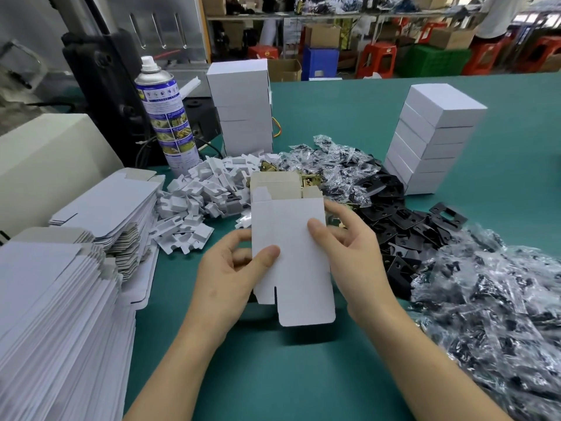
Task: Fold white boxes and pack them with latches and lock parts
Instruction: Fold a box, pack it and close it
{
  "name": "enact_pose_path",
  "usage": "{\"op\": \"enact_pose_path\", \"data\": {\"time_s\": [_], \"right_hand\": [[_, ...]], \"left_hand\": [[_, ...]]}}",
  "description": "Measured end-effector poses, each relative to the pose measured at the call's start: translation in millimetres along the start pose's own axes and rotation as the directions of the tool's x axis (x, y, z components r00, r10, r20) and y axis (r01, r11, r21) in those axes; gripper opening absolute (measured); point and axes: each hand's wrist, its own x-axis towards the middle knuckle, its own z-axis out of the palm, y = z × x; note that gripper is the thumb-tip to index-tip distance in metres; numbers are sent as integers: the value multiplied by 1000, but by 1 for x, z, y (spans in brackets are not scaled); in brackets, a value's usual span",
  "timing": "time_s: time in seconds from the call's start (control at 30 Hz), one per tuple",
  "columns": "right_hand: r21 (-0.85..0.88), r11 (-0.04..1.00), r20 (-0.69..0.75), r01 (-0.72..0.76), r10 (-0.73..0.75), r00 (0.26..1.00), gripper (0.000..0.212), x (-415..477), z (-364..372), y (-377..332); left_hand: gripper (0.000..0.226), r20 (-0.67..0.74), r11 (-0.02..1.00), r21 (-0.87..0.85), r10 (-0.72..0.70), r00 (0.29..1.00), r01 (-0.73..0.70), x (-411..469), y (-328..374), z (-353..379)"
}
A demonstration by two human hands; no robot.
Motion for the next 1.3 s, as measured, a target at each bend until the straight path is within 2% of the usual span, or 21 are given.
{"op": "enact_pose_path", "data": {"time_s": [0.1,0.2,0.43,0.57,0.67,0.8,0.93,1.1,1.2,1.27,1.3], "right_hand": [[55,998,60,41,-45,997,39,-1,3,-3],[35,996,84,87,-90,992,45,-5,6,-2],[-73,976,168,205,-190,967,45,-4,2,-5],[-47,976,185,214,-202,962,27,-2,-2,-6],[-53,982,188,182,-169,968,19,1,-5,-8],[-55,986,215,156,-141,966,18,4,-9,-7],[-2,998,257,62,-59,964,23,4,-6,-6],[32,999,226,-35,27,974,36,7,-9,-1],[107,990,231,-97,71,970,8,8,-11,0],[166,966,272,-199,150,951,35,7,-13,1],[159,957,298,-245,190,936,40,8,-13,1]], "left_hand": [[59,-48,992,66,115,992,-112,0,2,1],[68,-46,965,120,241,969,-234,-2,5,4],[57,-9,962,93,257,966,-255,-5,7,0],[39,56,955,113,268,962,-273,-7,8,0],[28,57,967,92,233,971,-238,-6,7,0],[28,55,985,71,156,986,-160,-4,6,1],[33,59,991,75,105,993,-110,-4,5,0],[20,98,999,53,6,995,-11,-3,5,0],[21,121,998,50,-37,992,31,-1,4,-4],[24,131,996,82,-38,991,27,1,3,-7],[26,137,994,112,-29,990,14,2,2,-8]]}}
